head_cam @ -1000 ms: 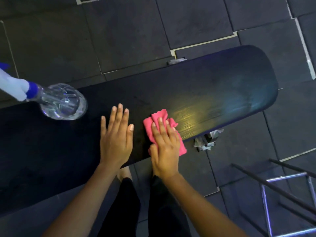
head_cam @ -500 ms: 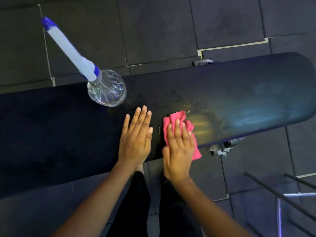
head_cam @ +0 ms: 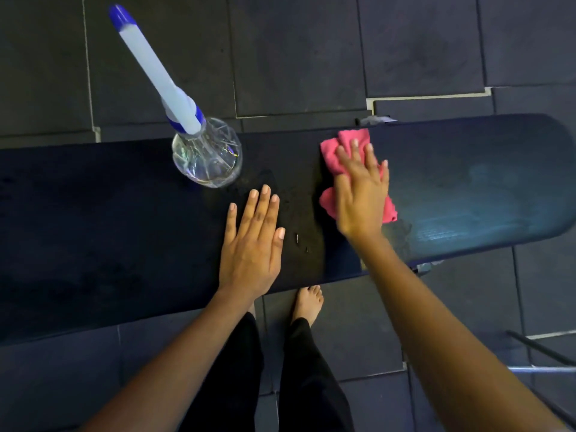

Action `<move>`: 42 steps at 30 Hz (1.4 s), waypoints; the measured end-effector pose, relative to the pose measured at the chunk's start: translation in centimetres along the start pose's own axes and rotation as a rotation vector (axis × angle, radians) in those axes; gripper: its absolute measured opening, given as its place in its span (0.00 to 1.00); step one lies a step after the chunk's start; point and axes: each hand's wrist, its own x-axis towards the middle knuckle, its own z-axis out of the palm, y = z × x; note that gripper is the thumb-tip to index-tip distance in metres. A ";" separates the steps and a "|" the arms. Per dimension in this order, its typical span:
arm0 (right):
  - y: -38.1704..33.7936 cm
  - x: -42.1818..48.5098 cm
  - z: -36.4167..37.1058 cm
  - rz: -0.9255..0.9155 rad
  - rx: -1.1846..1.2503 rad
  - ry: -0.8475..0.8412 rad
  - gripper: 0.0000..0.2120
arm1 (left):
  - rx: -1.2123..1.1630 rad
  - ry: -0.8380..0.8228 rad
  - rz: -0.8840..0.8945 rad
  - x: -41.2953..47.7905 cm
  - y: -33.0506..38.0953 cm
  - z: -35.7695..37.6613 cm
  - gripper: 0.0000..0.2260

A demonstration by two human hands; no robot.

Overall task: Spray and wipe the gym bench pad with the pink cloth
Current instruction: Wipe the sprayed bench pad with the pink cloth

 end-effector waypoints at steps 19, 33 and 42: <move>-3.9 0.3 0.6 -0.189 0.323 -0.021 0.23 | 0.024 0.048 0.020 0.1 0.0 0.5 0.25; 0.6 -5.4 1.7 -0.573 -0.146 -0.424 0.28 | -0.035 0.202 -0.109 -0.4 -0.2 0.8 0.23; -3.3 0.4 1.5 -0.345 -0.174 -0.161 0.27 | -0.041 0.245 -0.086 -0.5 -0.3 1.2 0.24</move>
